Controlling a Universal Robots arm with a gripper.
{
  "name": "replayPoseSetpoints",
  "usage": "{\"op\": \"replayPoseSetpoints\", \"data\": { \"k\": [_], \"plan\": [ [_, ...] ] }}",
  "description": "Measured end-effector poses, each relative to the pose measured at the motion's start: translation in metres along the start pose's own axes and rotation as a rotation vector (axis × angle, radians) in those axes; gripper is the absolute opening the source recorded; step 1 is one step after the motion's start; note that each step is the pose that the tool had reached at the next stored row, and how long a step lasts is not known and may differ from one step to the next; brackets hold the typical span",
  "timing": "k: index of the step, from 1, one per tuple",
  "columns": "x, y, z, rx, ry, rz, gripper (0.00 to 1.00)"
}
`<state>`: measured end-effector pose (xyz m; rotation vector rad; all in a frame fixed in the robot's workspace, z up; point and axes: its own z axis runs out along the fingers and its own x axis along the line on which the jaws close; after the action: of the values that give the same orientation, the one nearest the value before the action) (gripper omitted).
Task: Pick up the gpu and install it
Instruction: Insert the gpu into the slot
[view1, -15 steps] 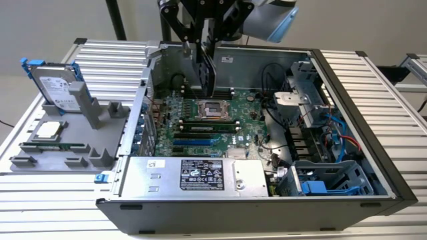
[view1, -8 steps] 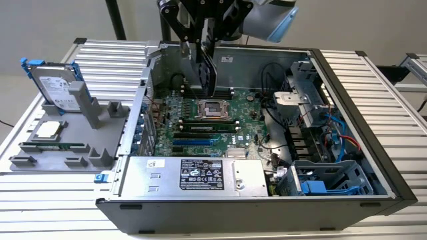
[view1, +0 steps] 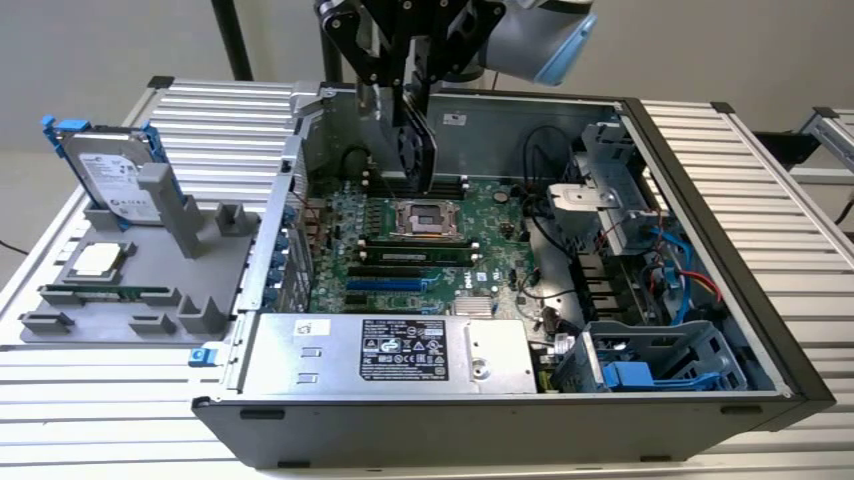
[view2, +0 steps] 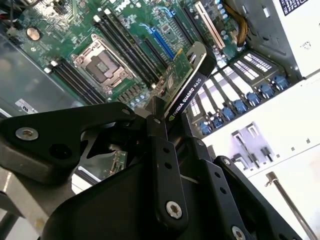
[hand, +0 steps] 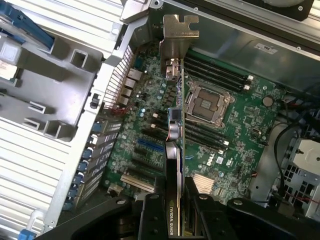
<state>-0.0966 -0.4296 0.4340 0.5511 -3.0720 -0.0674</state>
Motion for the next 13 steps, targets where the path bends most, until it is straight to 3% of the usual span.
{"op": "replayPoseSetpoints", "data": {
  "k": [13],
  "plan": [
    [0.0, 0.0, -0.0002, 0.0007, 0.0029, -0.063, 0.0]
  ]
}}
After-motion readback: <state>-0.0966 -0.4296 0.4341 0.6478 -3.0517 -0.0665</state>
